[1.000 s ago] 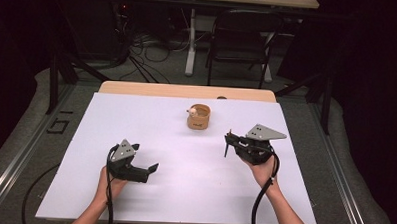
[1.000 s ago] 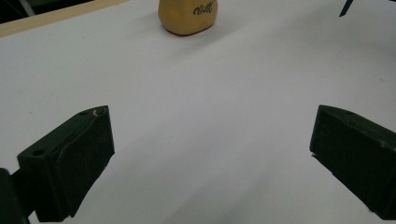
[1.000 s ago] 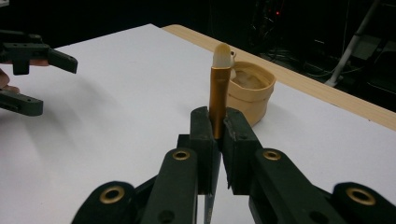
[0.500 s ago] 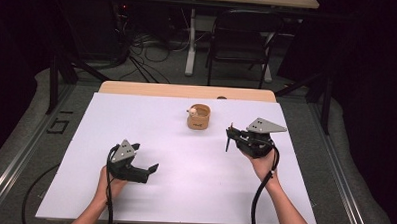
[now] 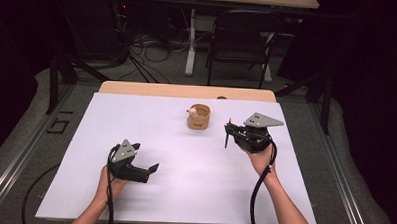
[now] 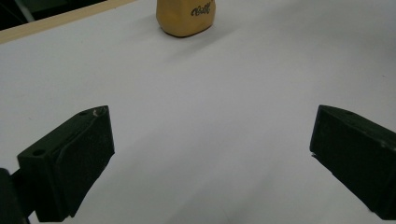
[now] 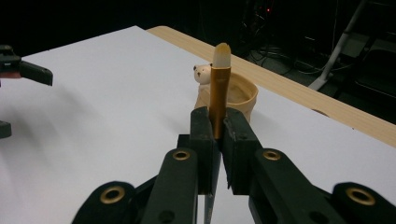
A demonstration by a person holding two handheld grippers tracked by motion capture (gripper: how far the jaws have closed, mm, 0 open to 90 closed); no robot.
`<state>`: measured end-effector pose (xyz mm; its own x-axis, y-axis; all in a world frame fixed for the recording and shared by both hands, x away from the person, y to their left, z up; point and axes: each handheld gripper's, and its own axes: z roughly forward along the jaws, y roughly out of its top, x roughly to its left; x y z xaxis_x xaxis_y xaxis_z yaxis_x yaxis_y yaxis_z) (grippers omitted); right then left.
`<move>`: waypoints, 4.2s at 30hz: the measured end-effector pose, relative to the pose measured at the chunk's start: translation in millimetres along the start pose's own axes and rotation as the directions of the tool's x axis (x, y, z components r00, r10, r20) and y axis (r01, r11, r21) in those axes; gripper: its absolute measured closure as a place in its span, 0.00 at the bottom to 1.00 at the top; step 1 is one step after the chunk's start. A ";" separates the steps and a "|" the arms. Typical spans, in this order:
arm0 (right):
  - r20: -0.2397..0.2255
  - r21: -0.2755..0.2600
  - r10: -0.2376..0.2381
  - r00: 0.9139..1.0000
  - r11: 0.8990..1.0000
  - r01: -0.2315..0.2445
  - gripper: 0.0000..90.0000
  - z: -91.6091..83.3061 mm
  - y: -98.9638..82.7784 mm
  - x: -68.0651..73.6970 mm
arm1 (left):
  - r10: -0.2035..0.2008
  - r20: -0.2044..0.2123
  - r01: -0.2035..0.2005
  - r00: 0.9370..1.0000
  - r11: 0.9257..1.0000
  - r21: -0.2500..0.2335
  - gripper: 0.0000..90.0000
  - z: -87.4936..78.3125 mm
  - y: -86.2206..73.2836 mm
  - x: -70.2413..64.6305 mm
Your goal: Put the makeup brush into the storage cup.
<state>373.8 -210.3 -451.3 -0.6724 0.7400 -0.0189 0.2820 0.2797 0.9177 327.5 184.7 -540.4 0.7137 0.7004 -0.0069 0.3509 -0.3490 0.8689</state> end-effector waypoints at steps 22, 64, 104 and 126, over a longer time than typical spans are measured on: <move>0.024 0.000 0.000 1.000 1.000 0.000 0.93 12.8 24.9 -11.7 | 0.025 -0.033 -0.026 0.999 0.999 -0.027 0.00 -2.5 1.0 -1.0; 0.029 -0.022 -0.027 0.999 0.999 0.027 0.94 50.3 83.3 -21.8 | 0.040 -0.046 -0.041 0.998 0.999 -0.015 0.00 -1.0 1.4 -2.0; 0.067 -0.007 -0.044 0.997 0.999 0.044 0.93 118.1 87.7 -19.2 | 0.045 -0.045 -0.046 0.998 0.999 -0.016 0.00 -2.6 1.9 -0.9; 0.050 0.073 -0.045 0.998 0.996 0.042 0.67 132.4 76.5 -19.1 | 0.050 -0.039 -0.051 0.998 0.998 -0.034 0.00 -3.8 2.5 -1.2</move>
<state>498.8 -122.0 -433.3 -0.6496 0.7561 -0.0803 0.3028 0.3541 0.8848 325.2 185.4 -536.4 0.7063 0.7057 0.0558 0.2931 -0.3632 0.8844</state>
